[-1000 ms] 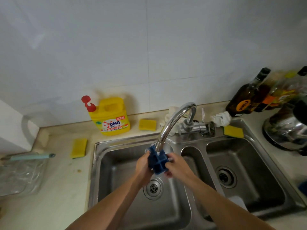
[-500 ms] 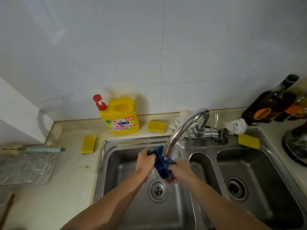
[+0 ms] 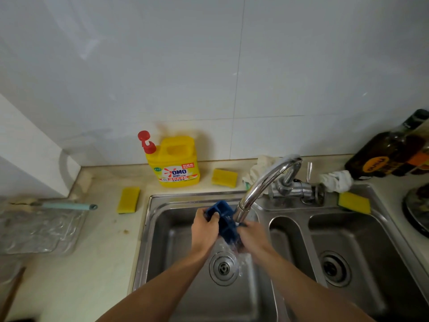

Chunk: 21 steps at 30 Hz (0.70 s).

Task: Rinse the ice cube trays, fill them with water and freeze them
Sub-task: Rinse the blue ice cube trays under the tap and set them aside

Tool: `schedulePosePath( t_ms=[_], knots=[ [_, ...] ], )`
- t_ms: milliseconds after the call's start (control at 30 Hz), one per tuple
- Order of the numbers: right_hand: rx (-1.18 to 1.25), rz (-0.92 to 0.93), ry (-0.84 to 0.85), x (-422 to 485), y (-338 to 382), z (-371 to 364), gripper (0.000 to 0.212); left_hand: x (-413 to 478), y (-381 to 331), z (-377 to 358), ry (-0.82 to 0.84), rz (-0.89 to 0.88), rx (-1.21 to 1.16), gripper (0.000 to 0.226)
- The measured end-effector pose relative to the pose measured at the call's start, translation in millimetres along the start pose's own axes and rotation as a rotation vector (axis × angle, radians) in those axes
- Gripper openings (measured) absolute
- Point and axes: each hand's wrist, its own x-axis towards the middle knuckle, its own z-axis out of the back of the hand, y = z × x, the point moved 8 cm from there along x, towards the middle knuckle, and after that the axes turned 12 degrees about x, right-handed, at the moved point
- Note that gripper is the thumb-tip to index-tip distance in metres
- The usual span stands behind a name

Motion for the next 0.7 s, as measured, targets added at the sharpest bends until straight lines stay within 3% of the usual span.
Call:
schedulePosePath(
  t_ms=[133, 233, 367, 700],
  knots=[
    [0.026, 0.004, -0.018, 0, -1, 2, 0.016, -6, 3, -16, 0.102, 0.012, -0.154, 0.027],
    [0.081, 0.005, 0.000, -3, -2, -4, 0.015, -12, 11, -27, 0.152, 0.115, -0.265, 0.027],
    [-0.002, 0.052, 0.033, -9, -2, -8, 0.012, -11, 18, -28, 0.166, 0.203, -0.184, 0.028],
    [0.018, 0.097, 0.005, -2, 3, 11, 0.017, -8, 5, -34, 0.292, -0.028, 0.151, 0.015]
  ],
)
